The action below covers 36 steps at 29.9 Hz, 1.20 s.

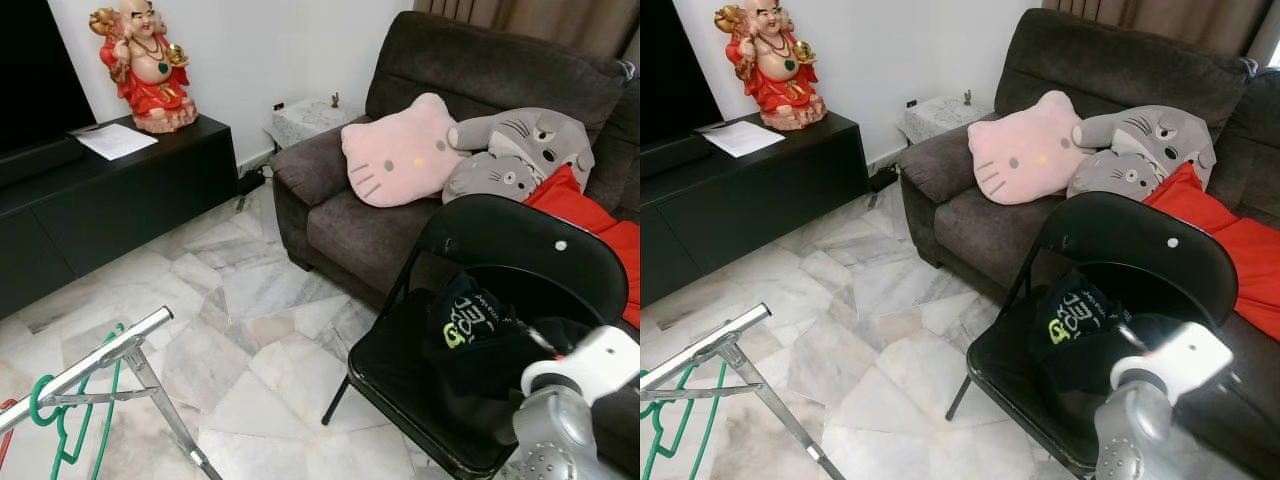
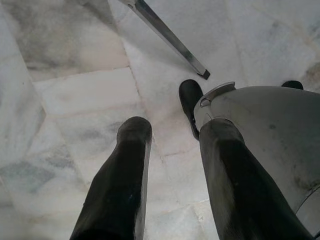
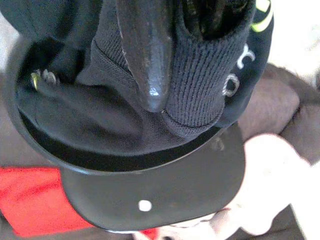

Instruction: Hang hanger

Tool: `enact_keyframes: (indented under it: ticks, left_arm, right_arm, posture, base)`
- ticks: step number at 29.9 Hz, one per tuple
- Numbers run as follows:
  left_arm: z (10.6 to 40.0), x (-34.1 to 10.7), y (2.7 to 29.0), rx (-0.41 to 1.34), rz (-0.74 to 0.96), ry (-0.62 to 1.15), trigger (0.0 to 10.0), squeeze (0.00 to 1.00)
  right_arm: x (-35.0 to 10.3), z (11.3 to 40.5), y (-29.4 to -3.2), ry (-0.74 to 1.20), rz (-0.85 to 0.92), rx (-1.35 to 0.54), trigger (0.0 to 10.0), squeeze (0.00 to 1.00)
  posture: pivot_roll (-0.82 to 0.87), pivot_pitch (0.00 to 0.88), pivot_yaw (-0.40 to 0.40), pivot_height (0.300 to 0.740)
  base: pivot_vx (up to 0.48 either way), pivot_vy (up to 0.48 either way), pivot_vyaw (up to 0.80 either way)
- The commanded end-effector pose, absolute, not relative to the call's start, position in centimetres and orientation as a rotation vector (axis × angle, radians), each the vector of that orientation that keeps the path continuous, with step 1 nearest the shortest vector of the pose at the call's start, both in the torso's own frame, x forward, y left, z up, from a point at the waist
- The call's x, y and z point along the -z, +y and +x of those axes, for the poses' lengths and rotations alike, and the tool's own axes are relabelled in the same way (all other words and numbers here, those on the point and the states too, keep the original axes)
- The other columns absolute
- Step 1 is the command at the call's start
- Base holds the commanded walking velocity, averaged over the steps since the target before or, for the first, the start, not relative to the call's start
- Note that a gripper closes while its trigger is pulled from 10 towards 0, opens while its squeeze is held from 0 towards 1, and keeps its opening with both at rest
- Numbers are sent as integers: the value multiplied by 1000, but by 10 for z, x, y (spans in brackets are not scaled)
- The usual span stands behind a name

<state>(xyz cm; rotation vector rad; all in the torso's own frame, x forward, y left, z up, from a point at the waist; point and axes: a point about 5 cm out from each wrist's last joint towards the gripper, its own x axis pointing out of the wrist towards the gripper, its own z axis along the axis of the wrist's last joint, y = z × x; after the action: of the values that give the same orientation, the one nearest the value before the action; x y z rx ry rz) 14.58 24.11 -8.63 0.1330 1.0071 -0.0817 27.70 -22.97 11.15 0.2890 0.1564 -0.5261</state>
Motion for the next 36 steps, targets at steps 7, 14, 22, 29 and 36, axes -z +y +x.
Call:
enact_keyframes:
  ticks: [7,14,22,29,36]
  left_arm:
    - [138,87,247,69,144,1021,10000,0]
    - [137,88,246,61,131,1017,10000,0]
    - [139,87,246,63,124,1014,10000,0]
    - [139,87,246,60,120,1011,10000,0]
    - [140,87,246,57,114,1009,10000,0]
  right_arm:
    - [-115,276,-221,139,210,504,10000,0]
    - [-117,278,-221,122,164,488,10000,0]
    - [-118,280,-219,118,155,484,10000,0]
    - [-121,282,-219,102,151,479,10000,0]
    - [-121,284,-216,104,141,469,10000,0]
  posture:
    - [-22,7,22,740]
    - [-19,8,18,740]
    - [-21,23,16,740]
    - [-21,35,14,740]
    - [-17,43,11,740]
  base:
    - [0,0,0]
    - [0,0,0]
    - [0,0,0]
    - [-110,0,0]
    - [-306,0,0]
